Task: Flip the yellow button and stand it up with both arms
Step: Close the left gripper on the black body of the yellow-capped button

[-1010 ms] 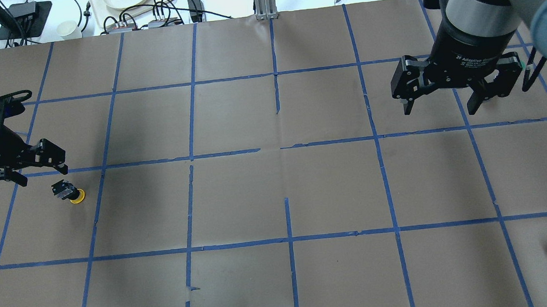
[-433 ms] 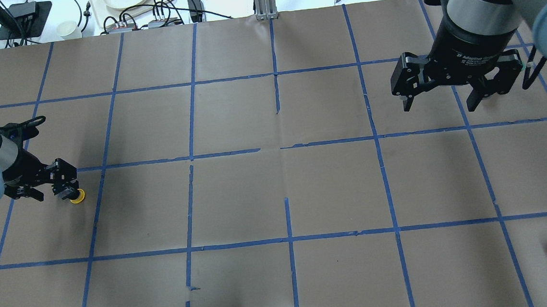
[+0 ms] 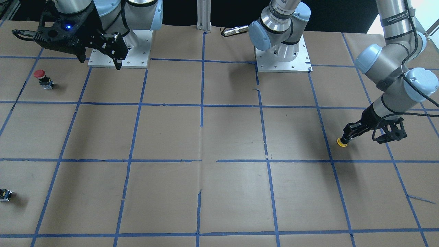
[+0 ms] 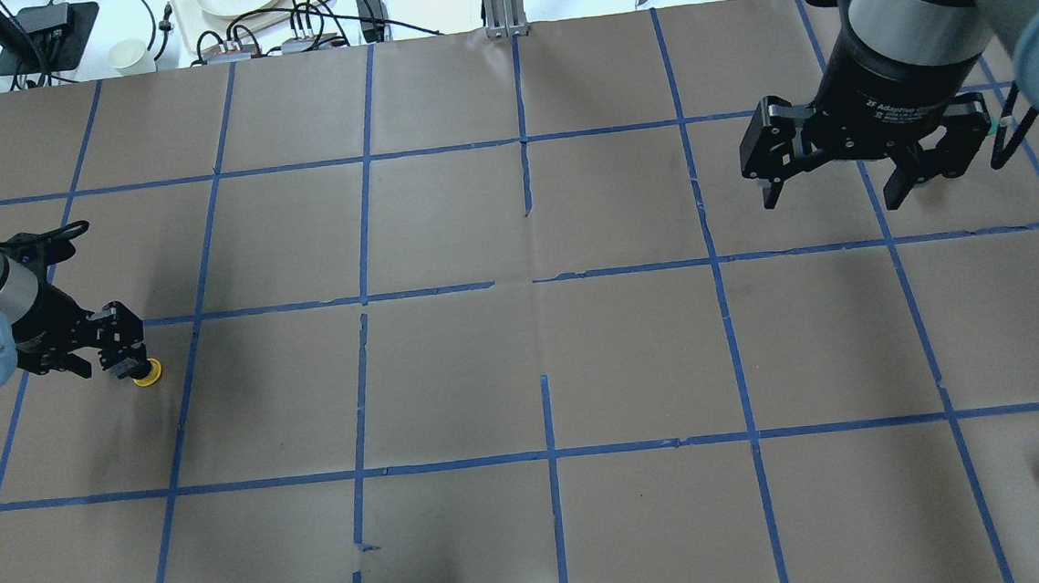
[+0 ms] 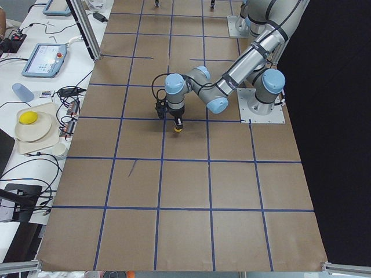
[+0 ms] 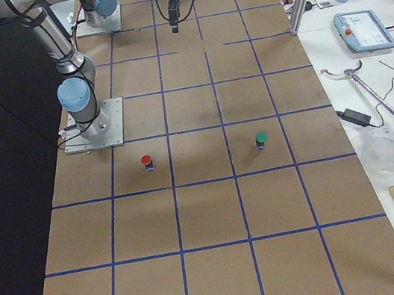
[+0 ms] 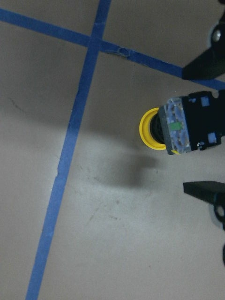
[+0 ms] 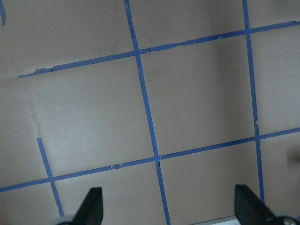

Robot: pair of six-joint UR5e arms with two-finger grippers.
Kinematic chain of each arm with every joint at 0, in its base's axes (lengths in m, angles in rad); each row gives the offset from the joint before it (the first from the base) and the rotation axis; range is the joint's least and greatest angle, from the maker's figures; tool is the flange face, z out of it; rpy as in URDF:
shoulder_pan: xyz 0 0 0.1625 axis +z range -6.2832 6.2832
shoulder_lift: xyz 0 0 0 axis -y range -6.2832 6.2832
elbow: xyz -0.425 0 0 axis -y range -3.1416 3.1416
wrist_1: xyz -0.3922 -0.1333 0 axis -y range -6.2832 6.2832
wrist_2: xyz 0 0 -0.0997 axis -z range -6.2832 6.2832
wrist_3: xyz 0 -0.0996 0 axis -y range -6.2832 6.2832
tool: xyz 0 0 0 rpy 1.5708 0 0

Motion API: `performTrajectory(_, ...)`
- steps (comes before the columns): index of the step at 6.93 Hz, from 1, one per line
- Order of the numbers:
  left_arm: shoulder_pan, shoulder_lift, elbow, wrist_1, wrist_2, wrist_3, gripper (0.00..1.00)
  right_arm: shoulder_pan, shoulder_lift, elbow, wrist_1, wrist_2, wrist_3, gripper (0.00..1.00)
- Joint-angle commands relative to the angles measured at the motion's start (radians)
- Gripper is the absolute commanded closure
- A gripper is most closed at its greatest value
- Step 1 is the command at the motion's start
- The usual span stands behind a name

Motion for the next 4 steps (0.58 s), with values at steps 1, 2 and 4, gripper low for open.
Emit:
performTrajectory(1, -0.008, 0.005, 0.008, -0.021, -0.018, 0.007, 0.68, 0.0, 0.001, 0.003, 0.008, -0.002, -0.006, 0.0)
performTrajectory(2, -0.017, 0.024, 0.006, -0.077, -0.129, 0.012, 0.69, 0.0, 0.001, 0.011, 0.012, -0.002, -0.007, 0.0)
performTrajectory(4, -0.024, 0.135, -0.011, -0.336, -0.405, 0.021, 0.69, -0.002, -0.002, 0.011, 0.002, 0.0, -0.006, 0.0)
